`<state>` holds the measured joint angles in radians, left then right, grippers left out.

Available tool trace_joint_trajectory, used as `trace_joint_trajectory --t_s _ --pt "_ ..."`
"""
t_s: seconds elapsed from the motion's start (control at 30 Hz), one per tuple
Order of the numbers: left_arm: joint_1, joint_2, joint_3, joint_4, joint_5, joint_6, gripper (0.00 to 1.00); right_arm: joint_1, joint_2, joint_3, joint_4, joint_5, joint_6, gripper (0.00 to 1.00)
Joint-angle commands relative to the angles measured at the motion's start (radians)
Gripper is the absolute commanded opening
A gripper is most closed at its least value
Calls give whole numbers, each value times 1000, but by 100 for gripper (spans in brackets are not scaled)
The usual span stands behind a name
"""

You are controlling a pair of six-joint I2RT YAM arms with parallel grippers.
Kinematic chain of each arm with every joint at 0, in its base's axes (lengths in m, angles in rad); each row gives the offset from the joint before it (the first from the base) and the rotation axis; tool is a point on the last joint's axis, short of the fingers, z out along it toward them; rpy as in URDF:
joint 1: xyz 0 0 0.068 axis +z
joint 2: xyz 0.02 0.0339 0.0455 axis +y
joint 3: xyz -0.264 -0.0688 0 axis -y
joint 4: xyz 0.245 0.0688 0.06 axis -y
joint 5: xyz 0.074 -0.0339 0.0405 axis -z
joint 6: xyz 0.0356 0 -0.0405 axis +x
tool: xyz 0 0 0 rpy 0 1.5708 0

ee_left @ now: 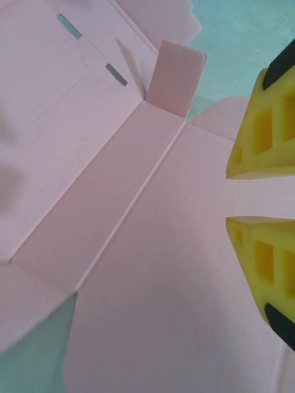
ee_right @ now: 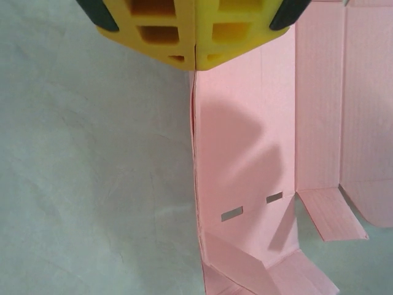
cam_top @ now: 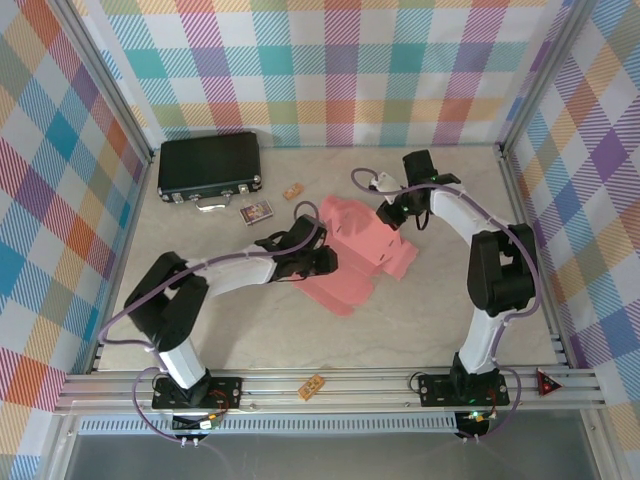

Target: Fold the paper box

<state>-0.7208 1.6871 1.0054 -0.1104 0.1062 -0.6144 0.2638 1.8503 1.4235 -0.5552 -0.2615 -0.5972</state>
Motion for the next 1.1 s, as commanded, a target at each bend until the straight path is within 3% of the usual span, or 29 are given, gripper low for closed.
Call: trace_joint_trajectory --t_s 0.0,0.1,0.27,0.67,1.07 --pt "51 -38 -85 19 -50 -28 22 25 -50 -34 85 52 -78 0" --pt "69 -28 -132 47 -7 -26 18 53 -73 -53 122 99 -96 0" --pt "69 32 -170 143 77 -46 0 116 -99 -100 204 207 -142 0" --pt "67 84 -203 207 70 -135 0 233 -168 -268 448 388 -239 0" --pt "43 117 -178 234 76 -171 0 295 -211 -429 673 449 -329 0"
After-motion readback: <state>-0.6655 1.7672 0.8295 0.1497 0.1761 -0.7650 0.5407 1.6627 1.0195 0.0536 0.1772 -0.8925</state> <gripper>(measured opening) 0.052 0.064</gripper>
